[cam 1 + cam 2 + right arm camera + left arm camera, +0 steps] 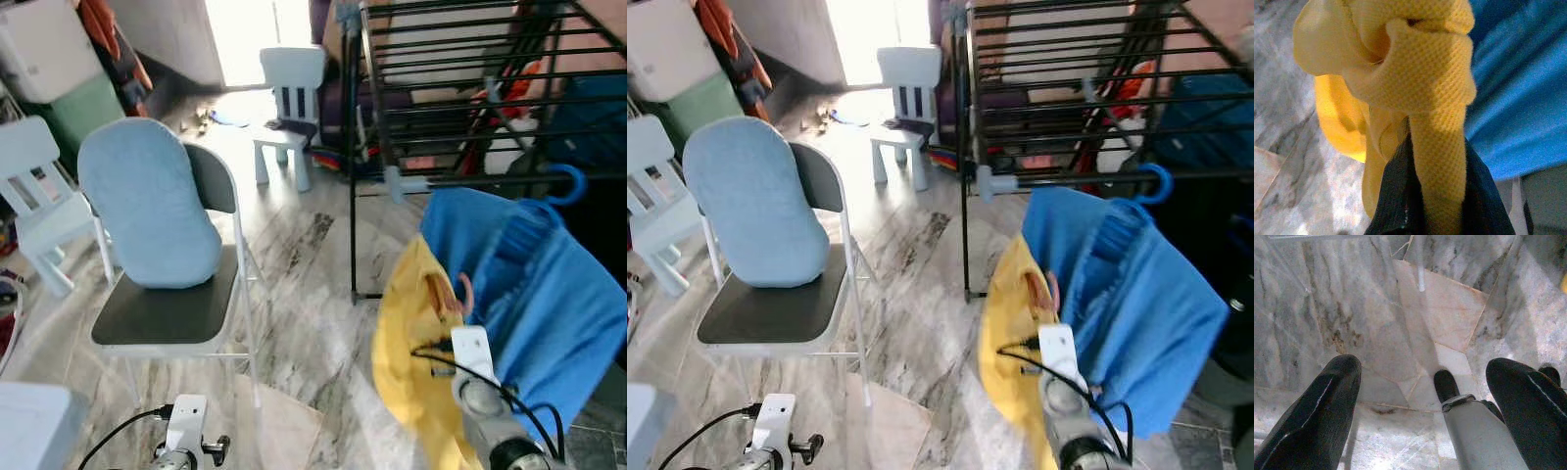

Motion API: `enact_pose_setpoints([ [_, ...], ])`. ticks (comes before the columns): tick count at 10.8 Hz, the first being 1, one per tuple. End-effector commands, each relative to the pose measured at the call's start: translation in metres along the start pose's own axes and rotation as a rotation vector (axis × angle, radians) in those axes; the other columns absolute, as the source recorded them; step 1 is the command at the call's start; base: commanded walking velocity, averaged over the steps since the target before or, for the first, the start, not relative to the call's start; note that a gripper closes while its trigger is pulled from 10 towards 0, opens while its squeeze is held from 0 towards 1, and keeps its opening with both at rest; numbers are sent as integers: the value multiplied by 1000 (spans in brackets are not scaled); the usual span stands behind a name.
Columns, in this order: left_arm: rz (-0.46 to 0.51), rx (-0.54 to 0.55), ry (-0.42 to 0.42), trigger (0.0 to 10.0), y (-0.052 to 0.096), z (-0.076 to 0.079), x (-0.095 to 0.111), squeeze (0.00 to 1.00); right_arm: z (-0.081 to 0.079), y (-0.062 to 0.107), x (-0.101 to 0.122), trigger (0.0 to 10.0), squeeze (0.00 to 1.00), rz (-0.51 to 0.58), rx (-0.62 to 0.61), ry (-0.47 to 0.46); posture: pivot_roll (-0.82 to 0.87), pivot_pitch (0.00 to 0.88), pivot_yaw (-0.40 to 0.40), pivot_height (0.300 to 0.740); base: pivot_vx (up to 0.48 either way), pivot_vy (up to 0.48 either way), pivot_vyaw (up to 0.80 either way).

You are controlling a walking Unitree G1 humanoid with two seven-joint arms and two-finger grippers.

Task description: Hang hanger

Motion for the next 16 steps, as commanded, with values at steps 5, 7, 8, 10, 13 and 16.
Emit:
enact_pose_setpoints([
  [5, 10, 17, 8, 10000, 0, -5, 5, 0, -15, -2, 42, 10000, 0, 205, 44, 4, -203, 0, 96, 740, 301, 0, 0],
  [7, 18, 9, -2, 10000, -2, 0, 10, 0, -17, 1, 27, 10000, 0, 159, 72, 10, -205, 0, 98, 740, 279, 0, 0],
  [8, 21, 6, -7, 10000, -2, 2, 12, 0, -18, 3, 17, 10000, 0, 128, 83, 15, -205, 0, 98, 740, 274, 0, 0],
  [10, 22, 5, -18, 10000, -3, 7, 16, 0, -22, 6, 2, 10000, 0, 81, 111, 35, -205, 0, 98, 740, 259, 0, 0],
  [13, 2, 84, 27, 10000, 0, -11, 3, 0, -26, 13, -24, 10000, 0, -20, 181, 86, -171, 0, 60, 740, 0, 0, 0],
  [16, -36, 125, 88, 10000, 4, -14, -16, 0, -29, 16, -36, 10000, 0, -91, 247, 155, -65, 0, -47, 740, 0, 0, 0],
])
Point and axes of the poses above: a point about 5 cm out from each wrist's last joint towards the gripper, its own y axis pointing back from the gripper into the wrist, its own x axis along the axis of the wrist's last joint, z = x × y, the point moved 2 cm from there along -y, pointing out of the wrist towards the gripper, and after that the axes turned 10 degrees about -y, right-handed, at the moved point
